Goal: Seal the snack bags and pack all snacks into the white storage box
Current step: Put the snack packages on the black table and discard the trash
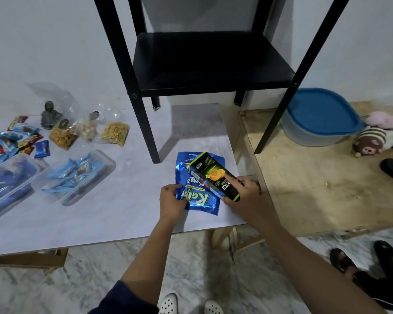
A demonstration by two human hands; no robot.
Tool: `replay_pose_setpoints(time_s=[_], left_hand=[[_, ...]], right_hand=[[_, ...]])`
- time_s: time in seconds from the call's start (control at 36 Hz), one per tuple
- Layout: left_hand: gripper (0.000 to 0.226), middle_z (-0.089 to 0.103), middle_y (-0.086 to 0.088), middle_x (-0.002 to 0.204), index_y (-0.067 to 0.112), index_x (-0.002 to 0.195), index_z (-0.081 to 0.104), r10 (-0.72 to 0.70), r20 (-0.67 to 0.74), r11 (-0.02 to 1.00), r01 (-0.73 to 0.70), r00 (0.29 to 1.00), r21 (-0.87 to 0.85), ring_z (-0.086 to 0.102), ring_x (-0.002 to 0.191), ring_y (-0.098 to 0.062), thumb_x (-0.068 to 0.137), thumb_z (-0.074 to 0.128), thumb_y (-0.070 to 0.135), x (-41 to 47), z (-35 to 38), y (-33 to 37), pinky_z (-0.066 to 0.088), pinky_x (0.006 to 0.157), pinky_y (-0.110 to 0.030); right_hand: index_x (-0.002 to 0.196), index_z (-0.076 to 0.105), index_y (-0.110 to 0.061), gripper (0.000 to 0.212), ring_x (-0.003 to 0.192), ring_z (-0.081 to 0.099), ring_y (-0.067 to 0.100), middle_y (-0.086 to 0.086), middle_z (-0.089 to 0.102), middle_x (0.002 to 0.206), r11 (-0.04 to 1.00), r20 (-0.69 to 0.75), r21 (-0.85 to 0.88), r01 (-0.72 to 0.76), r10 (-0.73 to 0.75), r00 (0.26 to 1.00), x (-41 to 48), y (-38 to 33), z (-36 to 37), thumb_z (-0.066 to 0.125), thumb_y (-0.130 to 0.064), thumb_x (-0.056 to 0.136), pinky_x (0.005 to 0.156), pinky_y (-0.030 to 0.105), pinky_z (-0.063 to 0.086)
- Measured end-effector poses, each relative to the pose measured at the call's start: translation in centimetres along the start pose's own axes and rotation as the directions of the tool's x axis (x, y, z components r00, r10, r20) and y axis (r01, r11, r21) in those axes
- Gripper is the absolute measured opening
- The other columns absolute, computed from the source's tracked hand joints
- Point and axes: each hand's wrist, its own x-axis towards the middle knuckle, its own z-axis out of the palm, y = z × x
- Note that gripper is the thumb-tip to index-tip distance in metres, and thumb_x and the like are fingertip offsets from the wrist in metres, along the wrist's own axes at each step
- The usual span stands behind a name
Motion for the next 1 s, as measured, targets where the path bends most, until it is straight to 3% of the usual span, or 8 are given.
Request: replay_pose_setpoints(time_s=[0.06, 0.17, 0.36, 0.44, 0.64, 0.83, 0.92, 1.0], left_hand=[[0.046, 0.051, -0.007, 0.105, 0.001, 0.117, 0.057, -0.079, 0.028, 0.994, 0.081, 0.996, -0.067, 0.056, 0.095, -0.020, 0.073, 0.068, -0.010, 0.0, 0.2, 0.2, 0.048, 0.063, -0.018], [0.042, 0.054, -0.004, 0.088, 0.001, 0.111, 0.060, -0.129, 0.078, 0.988, 0.136, 0.988, -0.079, 0.056, 0.087, -0.020, 0.072, 0.069, -0.011, 0.2, 0.2, 0.5, 0.050, 0.064, -0.026], [0.031, 0.062, -0.018, 0.106, 0.006, 0.098, 0.058, -0.075, 0.040, 0.947, 0.084, 0.996, -0.311, 0.063, 0.089, -0.026, 0.076, 0.061, -0.016, -2.3, -0.5, -0.3, 0.056, 0.058, -0.022], [0.030, 0.061, -0.012, 0.106, 0.006, 0.095, 0.056, -0.053, 0.009, 0.911, 0.052, 0.999, -0.408, 0.063, 0.094, -0.026, 0.076, 0.059, -0.018, -3.9, -1.6, -0.7, 0.056, 0.055, -0.019], [0.031, 0.055, 0.002, 0.105, 0.012, 0.090, 0.061, 0.027, -0.119, 0.902, -0.076, 0.993, -0.426, 0.059, 0.083, -0.020, 0.076, 0.061, -0.016, -7.0, -7.2, -1.1, 0.053, 0.054, -0.016], [0.031, 0.052, -0.002, 0.107, 0.002, 0.098, 0.061, -0.018, -0.346, 0.881, -0.148, 0.938, -0.449, 0.062, 0.085, -0.020, 0.074, 0.062, -0.018, -10.5, -17.4, -3.3, 0.054, 0.055, -0.017], [0.032, 0.052, -0.003, 0.111, 0.004, 0.100, 0.061, -0.084, -0.455, 0.863, -0.164, 0.886, -0.479, 0.062, 0.090, -0.023, 0.074, 0.063, -0.016, -12.5, -22.5, -5.2, 0.054, 0.054, -0.018], [0.033, 0.051, -0.007, 0.113, 0.007, 0.098, 0.062, -0.136, -0.567, 0.846, -0.202, 0.813, -0.493, 0.063, 0.092, -0.020, 0.074, 0.063, -0.016, -14.9, -27.7, -7.8, 0.056, 0.057, -0.020]], right_hand=[[0.133, 0.051, -0.030, 0.063, 0.102, 0.053, 0.031, 0.010, 0.056, 0.117, 1.000, 0.013, 0.004, -0.006, 0.006, 1.000, 0.0, 0.1, -0.1, 0.066, -0.039, 0.073, 0.084, 0.048, 0.048], [0.137, 0.045, -0.034, 0.064, 0.109, 0.047, 0.026, 0.006, 0.051, 0.123, 0.999, 0.047, 0.029, -0.035, 0.034, 0.998, 0.0, 0.2, -0.1, 0.068, -0.034, 0.077, 0.091, 0.047, 0.044], [0.138, 0.041, -0.036, 0.063, 0.113, 0.048, 0.018, -0.001, 0.047, 0.118, 0.975, 0.170, 0.210, -0.075, 0.039, 0.985, -0.3, -0.8, -1.8, 0.066, -0.033, 0.081, 0.096, 0.036, 0.044], [0.140, 0.039, -0.035, 0.064, 0.113, 0.048, 0.019, 0.002, 0.045, 0.121, 0.975, 0.211, 0.218, -0.038, -0.010, 0.977, -0.3, -1.9, -2.7, 0.067, -0.032, 0.083, 0.096, 0.032, 0.043], [0.138, 0.036, -0.046, 0.065, 0.113, 0.047, 0.015, -0.007, 0.044, 0.120, 0.959, 0.292, 0.248, 0.134, -0.206, 0.934, -0.1, -7.4, -3.2, 0.066, -0.042, 0.080, 0.097, 0.041, 0.044], [0.139, 0.036, -0.042, 0.064, 0.116, 0.042, 0.013, -0.009, 0.040, 0.122, 0.891, 0.393, 0.321, 0.321, -0.433, 0.811, 0.2, -17.7, -1.0, 0.066, -0.040, 0.082, 0.101, 0.033, 0.040], [0.140, 0.037, -0.039, 0.064, 0.115, 0.041, 0.012, -0.005, 0.039, 0.125, 0.844, 0.429, 0.353, 0.403, -0.529, 0.732, -0.4, -23.7, 0.6, 0.066, -0.037, 0.083, 0.098, 0.027, 0.038], [0.140, 0.038, -0.038, 0.063, 0.115, 0.043, 0.016, -0.003, 0.040, 0.123, 0.785, 0.472, 0.394, 0.477, -0.619, 0.628, -1.6, -29.9, 2.6, 0.066, -0.035, 0.083, 0.101, 0.030, 0.040]])
